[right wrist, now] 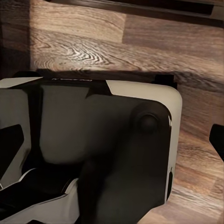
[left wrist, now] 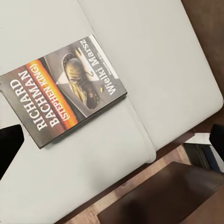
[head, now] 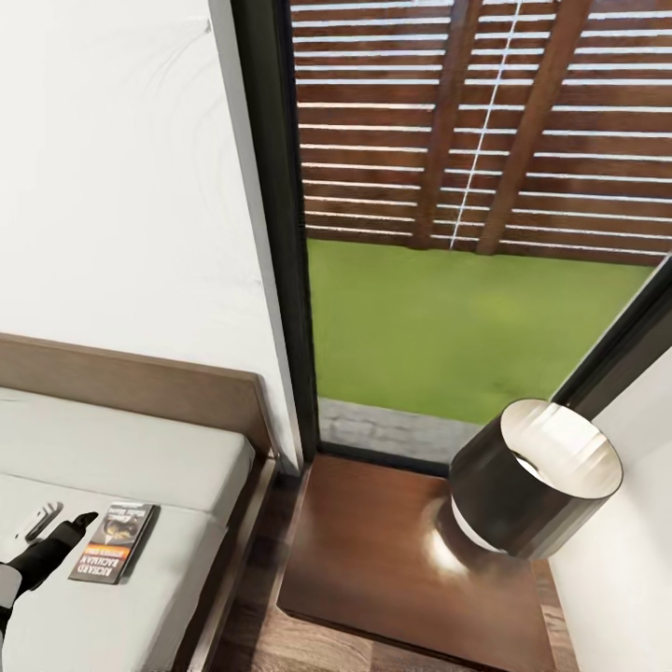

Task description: In the bedroom, move the book from the bed onto either nightstand, and place the two sandals side by side next to the bed.

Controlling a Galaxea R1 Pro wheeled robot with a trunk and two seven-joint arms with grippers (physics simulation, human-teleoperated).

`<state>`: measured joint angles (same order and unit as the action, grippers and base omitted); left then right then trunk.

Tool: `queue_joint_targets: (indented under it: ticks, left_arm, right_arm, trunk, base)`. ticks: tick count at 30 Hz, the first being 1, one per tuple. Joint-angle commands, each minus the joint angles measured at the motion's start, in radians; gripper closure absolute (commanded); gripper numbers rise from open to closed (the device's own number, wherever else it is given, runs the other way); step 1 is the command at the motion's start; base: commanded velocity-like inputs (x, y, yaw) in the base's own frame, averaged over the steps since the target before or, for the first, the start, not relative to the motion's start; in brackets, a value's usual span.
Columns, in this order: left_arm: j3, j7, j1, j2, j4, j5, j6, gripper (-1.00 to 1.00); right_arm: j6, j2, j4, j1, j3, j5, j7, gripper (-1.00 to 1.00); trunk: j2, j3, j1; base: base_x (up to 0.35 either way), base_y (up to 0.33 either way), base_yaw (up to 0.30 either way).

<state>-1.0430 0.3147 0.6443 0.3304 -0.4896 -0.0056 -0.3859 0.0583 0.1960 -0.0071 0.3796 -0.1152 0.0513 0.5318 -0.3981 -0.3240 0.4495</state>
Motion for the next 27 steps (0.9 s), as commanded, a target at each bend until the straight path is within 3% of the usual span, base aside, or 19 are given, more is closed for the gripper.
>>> queue_joint_targets:
  ticks: [1, 27]
  left_arm:
    - [-0.008, 0.006, 0.002, -0.001, -0.001, -0.001, -0.009, -1.00]
    - [-0.008, 0.006, 0.002, 0.000, -0.001, -0.001, -0.008, -1.00]
  right_arm:
    - [0.003, 0.000, 0.001, 0.001, -0.008, 0.005, 0.004, -1.00]
    - [0.003, 0.000, 0.002, 0.001, -0.008, 0.008, 0.002, -1.00]
  trunk:
    - [-0.002, -0.003, 0.000]
    - [-0.002, -0.044, 0.000]
  base:
    - [0.000, 0.000, 0.000]
    - [0.000, 0.000, 0.000]
